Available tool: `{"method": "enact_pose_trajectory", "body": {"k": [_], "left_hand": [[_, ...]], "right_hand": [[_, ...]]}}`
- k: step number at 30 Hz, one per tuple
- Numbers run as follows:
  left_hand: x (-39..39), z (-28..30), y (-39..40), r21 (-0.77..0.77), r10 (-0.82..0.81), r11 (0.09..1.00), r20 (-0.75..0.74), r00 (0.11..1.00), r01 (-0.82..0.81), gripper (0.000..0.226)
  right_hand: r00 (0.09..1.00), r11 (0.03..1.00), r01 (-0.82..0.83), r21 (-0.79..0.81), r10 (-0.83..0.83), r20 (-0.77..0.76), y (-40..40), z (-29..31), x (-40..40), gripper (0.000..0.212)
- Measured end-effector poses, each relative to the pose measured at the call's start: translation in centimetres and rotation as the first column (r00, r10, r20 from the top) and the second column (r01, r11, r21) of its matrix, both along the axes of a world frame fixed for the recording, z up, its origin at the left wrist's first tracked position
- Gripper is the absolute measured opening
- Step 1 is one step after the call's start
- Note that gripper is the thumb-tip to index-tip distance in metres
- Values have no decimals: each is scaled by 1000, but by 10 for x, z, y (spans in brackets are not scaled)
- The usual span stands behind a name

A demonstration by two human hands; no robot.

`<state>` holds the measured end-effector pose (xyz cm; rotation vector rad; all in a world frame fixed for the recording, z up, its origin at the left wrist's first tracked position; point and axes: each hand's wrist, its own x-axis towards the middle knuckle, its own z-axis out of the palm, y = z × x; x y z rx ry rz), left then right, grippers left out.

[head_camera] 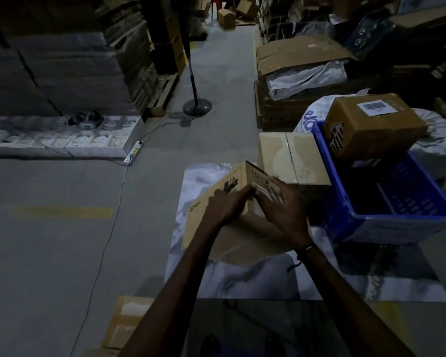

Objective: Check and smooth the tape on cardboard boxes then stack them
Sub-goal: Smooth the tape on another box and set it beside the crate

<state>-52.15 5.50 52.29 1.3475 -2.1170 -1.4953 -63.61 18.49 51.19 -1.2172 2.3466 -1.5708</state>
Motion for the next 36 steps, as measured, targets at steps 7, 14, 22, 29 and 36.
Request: {"method": "enact_pose_trajectory", "body": {"k": [7, 14, 22, 29, 36], "left_hand": [[25, 13, -12, 89, 12, 996, -70, 997, -5, 55], [37, -8, -19, 283, 51, 959, -255, 966, 24, 51], [47, -30, -23, 43, -17, 999, -132, 991, 23, 36], [40, -31, -13, -300, 56, 950, -108, 993, -86, 50], [6, -23, 6, -680, -142, 723, 28, 989, 123, 38]], "right_hand": [[988, 977, 71, 203, -97, 120, 12, -38, -22, 60], [993, 961, 106, 257, -114, 18, 5, -35, -20, 63], [996, 966, 93, 240, -93, -11, 2, -31, -17, 55], [984, 926, 125, 357, -71, -161, -1, -45, -25, 49], [984, 918, 95, 385, -27, -178, 0, -53, -24, 57]]}}
